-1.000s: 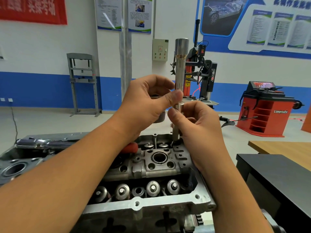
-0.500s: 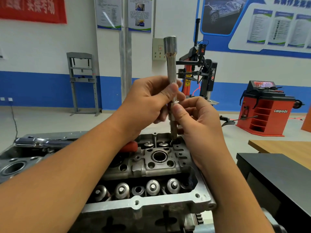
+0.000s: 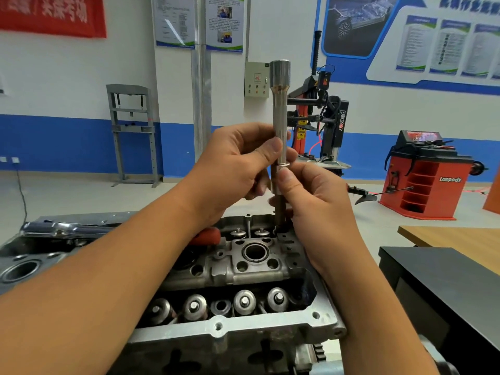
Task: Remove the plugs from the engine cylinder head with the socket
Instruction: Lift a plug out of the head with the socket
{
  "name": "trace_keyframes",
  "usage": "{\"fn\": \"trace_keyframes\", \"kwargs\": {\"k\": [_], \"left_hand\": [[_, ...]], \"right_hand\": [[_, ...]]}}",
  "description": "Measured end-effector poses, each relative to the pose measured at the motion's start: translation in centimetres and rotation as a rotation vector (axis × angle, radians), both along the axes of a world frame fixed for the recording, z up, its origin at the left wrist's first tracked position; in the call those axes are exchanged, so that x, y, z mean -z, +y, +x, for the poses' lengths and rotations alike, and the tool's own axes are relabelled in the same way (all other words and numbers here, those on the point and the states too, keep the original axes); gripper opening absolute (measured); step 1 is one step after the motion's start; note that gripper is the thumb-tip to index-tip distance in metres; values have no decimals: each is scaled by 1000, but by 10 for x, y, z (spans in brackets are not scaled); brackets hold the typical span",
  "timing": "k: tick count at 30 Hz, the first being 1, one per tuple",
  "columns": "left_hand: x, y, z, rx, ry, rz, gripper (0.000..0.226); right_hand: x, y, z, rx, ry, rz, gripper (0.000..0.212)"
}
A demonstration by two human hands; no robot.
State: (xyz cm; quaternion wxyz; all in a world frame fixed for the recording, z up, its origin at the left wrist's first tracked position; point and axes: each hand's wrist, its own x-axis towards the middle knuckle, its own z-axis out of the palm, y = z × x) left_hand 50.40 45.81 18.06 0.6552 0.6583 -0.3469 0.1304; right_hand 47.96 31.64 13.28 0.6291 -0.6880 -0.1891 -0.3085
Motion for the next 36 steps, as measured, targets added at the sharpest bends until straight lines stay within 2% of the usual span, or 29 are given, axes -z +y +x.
{"fn": "trace_keyframes", "kwargs": {"k": [2, 5, 8, 11, 13, 15, 18, 20, 23, 25, 27, 30, 33, 35, 36], "left_hand": [[0, 0, 0, 1, -32, 25, 16], [0, 0, -1, -43, -62, -1, 15], [1, 0, 0, -92, -61, -30, 29], [0, 0, 0, -9, -7, -33, 21], [0, -1, 0, 17, 1, -2, 18], [0, -2, -1, 4, -17, 4, 18], [-1, -1, -2, -79, -66, -6, 11], [0, 0, -2, -145, -73, -9, 25], [0, 0, -3, -26, -11, 10, 24], [-1, -1, -4, 60, 41, 19, 18], [-1, 0, -4, 40, 30, 19, 18], [0, 0, -5, -20, -32, 7, 9], [1, -1, -2, -48, -31, -34, 26], [0, 0, 0, -2, -8, -15, 27], [0, 0, 1, 20, 3, 3, 23]], "right_hand": [[-2, 2, -1, -25, 27, 0, 29], [-2, 1, -1, 5, 28, 28, 26], [1, -2, 0, 95, 4, 34, 25], [2, -1, 1, 70, -10, 25, 15], [1, 0, 1, 35, 5, 26, 24], [-1, 2, 1, 11, 27, 21, 28], [-1, 0, 1, 41, 24, 3, 18], [2, -2, 2, 82, 5, -24, 20], [2, -3, 2, 58, -4, -16, 14], [0, -1, 2, 1, 12, -29, 22], [-1, 1, 1, -38, 38, -17, 31], [0, 0, 0, 13, 28, 16, 25], [2, -3, 1, 75, 4, 33, 21], [2, -3, 1, 42, 3, 36, 13], [1, -3, 1, 18, 6, 38, 15]]}}
